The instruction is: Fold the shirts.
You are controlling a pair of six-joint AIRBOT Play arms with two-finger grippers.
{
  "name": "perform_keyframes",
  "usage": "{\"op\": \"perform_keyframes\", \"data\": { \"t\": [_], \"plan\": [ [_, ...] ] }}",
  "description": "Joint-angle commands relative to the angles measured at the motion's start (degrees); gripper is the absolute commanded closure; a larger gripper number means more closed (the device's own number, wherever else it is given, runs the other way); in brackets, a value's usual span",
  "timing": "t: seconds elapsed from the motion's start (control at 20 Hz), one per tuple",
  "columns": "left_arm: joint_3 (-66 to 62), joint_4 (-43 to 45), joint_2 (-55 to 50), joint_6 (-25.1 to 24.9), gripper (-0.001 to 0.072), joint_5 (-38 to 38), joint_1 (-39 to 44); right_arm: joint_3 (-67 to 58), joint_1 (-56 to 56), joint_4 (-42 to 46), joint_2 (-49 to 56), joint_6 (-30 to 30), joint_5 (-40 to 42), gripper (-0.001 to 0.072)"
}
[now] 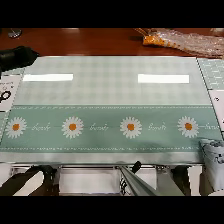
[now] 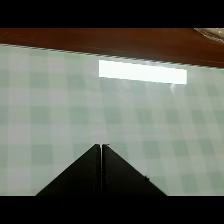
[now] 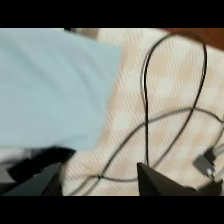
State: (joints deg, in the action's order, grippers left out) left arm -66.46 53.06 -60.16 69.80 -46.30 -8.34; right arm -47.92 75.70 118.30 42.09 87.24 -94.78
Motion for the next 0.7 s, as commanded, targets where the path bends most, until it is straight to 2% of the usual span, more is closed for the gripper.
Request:
{"op": "perform_keyframes", "data": {
  "t": [0.0, 0.1, 0.15, 0.2, 0.25, 0.3, 0.35, 0.45, 0.5, 0.55, 0.6, 0.65],
  "plan": [
    [0.0, 0.0, -0.5, -0.2, 0.0668, 2.3, 0.0, -1.4, -1.9, -15.0, 0.0, 1.7, 11.4, 0.0187],
    [0.0, 0.0, -1.3, -0.2, 0.0667, 2.3, 0.1, -3.9, -7.1, -34.9, 0.8, 1.3, 22.9, 0.0187],
    [-0.2, 0.1, -1.7, -0.2, 0.0624, 2.1, 0.3, -5.6, -11.7, -44.6, 2.4, -1.5, 25.8, 0.0187],
    [-0.9, 1.2, -2.4, -0.3, 0.0484, 0.9, 0.8, -7.5, -17.4, -50.1, 4.5, -3.3, 26.4, 0.0187],
    [-2.6, 3.9, -3.3, -0.3, 0.0328, -2.5, 1.6, -9.6, -24.2, -52.0, 6.8, -3.7, 26.2, 0.0186],
    [-4.7, 6.7, -4.2, -0.2, 0.0228, -6.7, 2.7, -11.9, -32.5, -51.3, 9.2, -3.7, 25.6, 0.0185],
    [-7.2, 10.2, -5.1, 0.7, 0.0212, -11.4, 4.1, -14.0, -40.2, -49.6, 11.2, -3.5, 25.3, 0.0180],
    [-11.5, 19.7, -6.0, 7.7, 0.0174, -18.9, 7.4, -18.1, -54.9, -44.0, 14.7, -0.9, 24.7, 0.0109],
    [-13.0, 24.4, -6.3, 11.8, 0.0090, -21.9, 9.3, -20.1, -61.1, -39.9, 16.3, 1.1, 23.6, 0.0108],
    [-14.1, 28.7, -6.4, 14.3, 0.0039, -24.8, 11.6, -21.9, -66.0, -35.8, 17.9, 2.4, 21.8, 0.0107],
    [-14.4, 31.9, -6.4, 15.3, -0.0002, -27.2, 13.7, -23.3, -69.4, -32.8, 19.4, 2.9, 19.5, 0.0107],
    [-14.3, 34.6, -6.4, 16.0, -0.0003, -29.7, 15.9, -24.5, -72.1, -30.8, 20.8, 2.9, 16.7, 0.0106]
  ]
}}
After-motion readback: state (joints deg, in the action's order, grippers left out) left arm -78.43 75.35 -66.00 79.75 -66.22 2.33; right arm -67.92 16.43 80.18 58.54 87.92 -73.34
